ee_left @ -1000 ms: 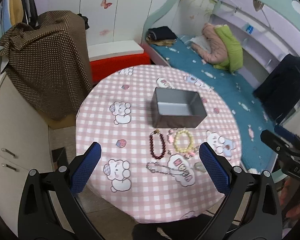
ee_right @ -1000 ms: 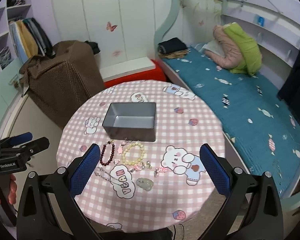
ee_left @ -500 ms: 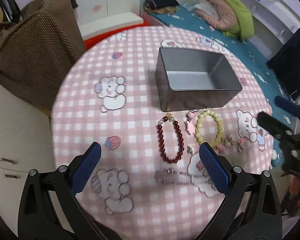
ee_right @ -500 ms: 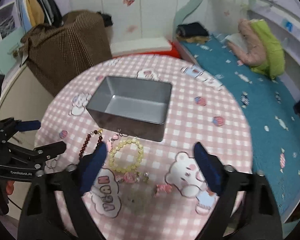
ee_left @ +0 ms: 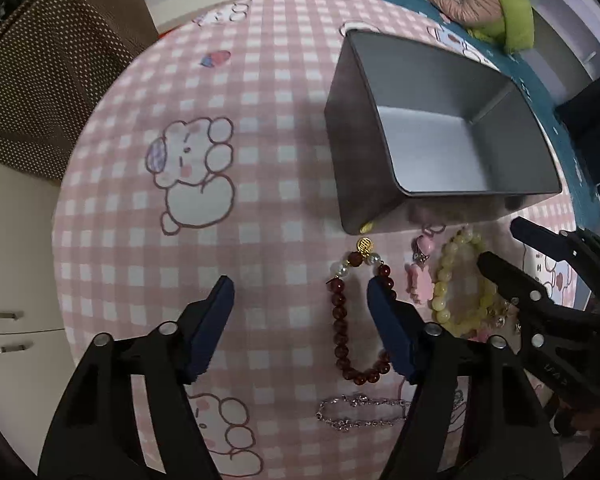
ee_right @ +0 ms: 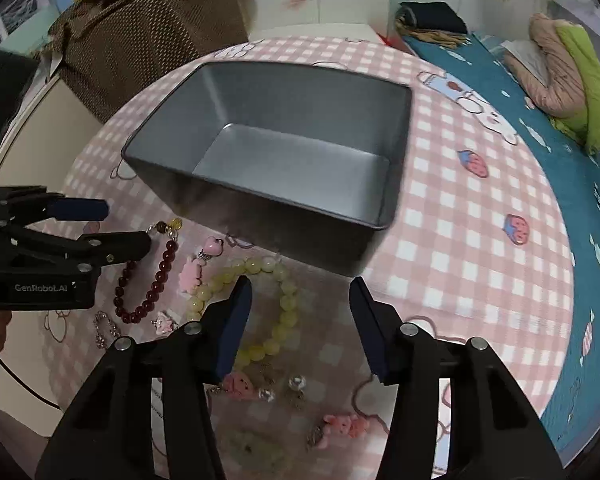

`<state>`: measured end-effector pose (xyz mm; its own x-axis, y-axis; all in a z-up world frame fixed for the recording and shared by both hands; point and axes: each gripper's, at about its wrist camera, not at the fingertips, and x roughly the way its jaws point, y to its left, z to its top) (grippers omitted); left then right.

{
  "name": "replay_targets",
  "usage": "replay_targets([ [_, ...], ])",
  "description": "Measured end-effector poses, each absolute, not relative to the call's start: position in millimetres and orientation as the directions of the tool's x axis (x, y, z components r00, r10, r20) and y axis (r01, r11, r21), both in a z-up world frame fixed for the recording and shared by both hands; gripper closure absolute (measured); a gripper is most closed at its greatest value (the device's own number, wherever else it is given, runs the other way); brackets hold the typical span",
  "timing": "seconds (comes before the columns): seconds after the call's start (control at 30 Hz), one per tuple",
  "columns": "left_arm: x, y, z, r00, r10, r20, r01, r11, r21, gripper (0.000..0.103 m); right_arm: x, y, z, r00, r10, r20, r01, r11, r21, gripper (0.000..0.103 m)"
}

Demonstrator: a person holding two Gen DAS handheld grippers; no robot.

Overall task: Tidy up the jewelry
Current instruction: 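Grasp the dark red bracelet with left tool while right tool grasps yellow bracelet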

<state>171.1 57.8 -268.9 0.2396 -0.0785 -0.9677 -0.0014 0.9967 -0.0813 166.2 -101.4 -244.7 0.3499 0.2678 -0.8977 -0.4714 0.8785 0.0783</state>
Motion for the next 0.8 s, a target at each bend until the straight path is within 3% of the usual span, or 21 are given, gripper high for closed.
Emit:
replay_targets([
  [0.17,174.5,46.8,-273.5,0.228,-0.027,-0.973,0.038,0.999,-0.019,0.051,162.4,-94.9,-253.2,0.351,0.236,-0.906,-0.522,0.853,0.019,0.057],
  [0.23,173.6,43.9,-272.8,0.229,-0.016,-0.973,0.049,0.999,-0.005,0.066,159.0,-94.1,-251.8,0.357,0.233,-0.905,-0.539,0.842,0.004,0.066],
  [0.3,175.6,45.7,-272.1,0.223,-0.016,-0.975,0.043,0.999,-0.007,0.094,157.1,-94.3,-249.9,0.364,0.228,-0.903,-0.541,0.841,-0.006,0.090],
  [0.33,176.8,46.0,-272.4,0.219,-0.008,-0.976,0.049,0.999,0.003,0.095,156.5,-94.4,-249.5,0.368,0.222,-0.903,-0.541,0.841,-0.014,0.095],
  [0.8,163.9,66.8,-233.1,0.293,-0.108,-0.950,0.001,0.994,-0.113,0.095,148.4,-102.3,-218.5,0.419,0.264,-0.869,-0.518,0.855,0.009,0.095],
])
